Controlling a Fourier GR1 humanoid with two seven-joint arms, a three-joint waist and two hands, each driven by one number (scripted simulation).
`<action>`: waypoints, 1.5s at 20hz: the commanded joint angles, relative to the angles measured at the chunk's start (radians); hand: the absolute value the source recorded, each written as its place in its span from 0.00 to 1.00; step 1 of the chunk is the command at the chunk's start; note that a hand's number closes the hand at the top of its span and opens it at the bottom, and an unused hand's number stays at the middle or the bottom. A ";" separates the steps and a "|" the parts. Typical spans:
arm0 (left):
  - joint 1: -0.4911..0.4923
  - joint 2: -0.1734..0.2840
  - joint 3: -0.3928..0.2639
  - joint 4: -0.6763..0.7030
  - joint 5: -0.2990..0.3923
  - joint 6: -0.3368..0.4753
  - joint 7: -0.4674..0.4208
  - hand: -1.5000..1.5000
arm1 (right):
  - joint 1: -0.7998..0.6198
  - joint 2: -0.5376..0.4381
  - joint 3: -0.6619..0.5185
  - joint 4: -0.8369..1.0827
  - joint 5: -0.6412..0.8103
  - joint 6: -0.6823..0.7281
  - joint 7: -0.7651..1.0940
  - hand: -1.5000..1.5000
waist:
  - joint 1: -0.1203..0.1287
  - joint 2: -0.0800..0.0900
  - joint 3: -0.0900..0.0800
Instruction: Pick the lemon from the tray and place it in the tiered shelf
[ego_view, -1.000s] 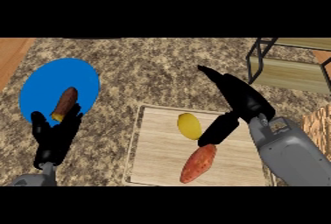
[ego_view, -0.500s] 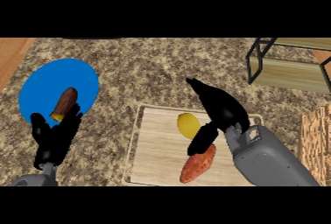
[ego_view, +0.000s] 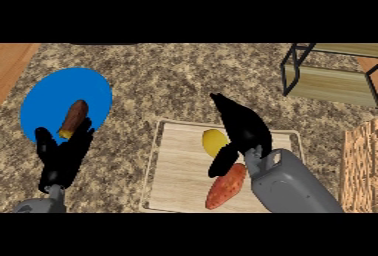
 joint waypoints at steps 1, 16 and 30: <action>0.000 -0.038 -0.002 0.039 -0.033 0.013 -0.001 0.50 | 0.073 0.008 -0.006 -0.031 0.057 0.028 -0.004 0.00 | -0.003 0.003 -0.005; 0.019 -0.035 0.049 -0.046 -0.040 -0.050 0.069 0.50 | 0.051 0.146 -0.041 0.233 0.321 -0.055 -0.151 0.00 | 0.003 0.004 -0.004; 0.002 -0.087 0.045 -0.041 -0.090 -0.032 0.067 0.50 | 0.019 0.173 -0.025 0.481 0.326 0.024 -0.389 1.00 | 0.013 0.007 -0.004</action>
